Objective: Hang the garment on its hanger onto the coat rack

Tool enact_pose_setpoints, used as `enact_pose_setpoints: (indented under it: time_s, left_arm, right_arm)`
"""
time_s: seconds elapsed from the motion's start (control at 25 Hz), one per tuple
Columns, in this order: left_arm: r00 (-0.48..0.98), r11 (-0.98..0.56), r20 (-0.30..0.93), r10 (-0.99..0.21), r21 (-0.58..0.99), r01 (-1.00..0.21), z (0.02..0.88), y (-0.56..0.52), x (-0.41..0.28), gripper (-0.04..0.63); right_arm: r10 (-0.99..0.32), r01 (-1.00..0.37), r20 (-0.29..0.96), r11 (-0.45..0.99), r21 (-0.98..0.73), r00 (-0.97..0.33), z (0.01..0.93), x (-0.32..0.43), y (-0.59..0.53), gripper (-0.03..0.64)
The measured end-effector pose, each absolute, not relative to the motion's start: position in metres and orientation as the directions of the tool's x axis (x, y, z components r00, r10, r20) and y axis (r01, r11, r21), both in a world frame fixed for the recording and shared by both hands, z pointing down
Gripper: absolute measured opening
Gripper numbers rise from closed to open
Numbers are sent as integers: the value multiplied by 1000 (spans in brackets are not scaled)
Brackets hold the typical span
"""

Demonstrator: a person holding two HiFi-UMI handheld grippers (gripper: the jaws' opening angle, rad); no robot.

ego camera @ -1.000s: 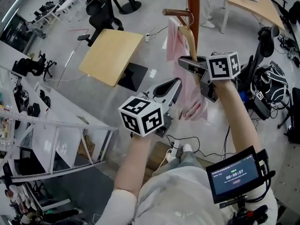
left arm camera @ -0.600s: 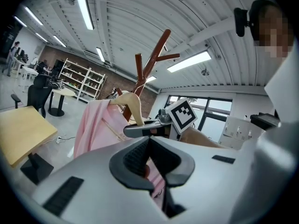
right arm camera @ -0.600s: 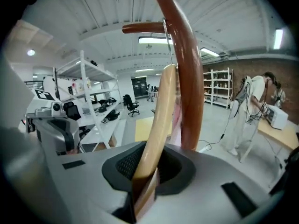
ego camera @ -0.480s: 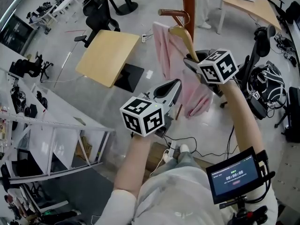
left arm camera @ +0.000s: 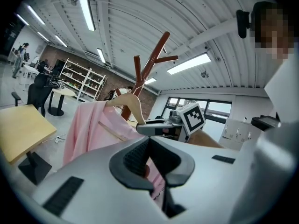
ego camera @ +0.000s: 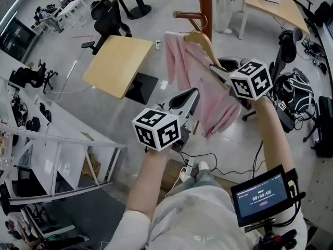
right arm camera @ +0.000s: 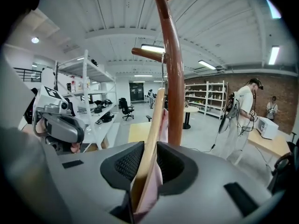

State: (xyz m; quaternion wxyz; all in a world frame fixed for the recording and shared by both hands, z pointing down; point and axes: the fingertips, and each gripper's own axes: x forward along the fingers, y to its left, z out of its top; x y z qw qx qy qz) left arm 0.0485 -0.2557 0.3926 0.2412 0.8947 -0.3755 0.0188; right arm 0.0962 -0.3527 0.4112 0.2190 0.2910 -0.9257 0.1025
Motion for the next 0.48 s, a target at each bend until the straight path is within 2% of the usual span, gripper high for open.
enact_pose_setpoints:
  time_s: [0.28, 0.48]
  left_arm:
    - [720, -607, 208, -662, 415, -678, 389, -250, 52, 6]
    - [723, -613, 199, -662, 410, -675, 378, -236, 59, 6]
  right_arm:
    - [-526, -598, 408, 799, -63, -746, 395, 111, -342, 63]
    - [-598, -642, 288, 761, -88, -748, 354, 137, -330, 63]
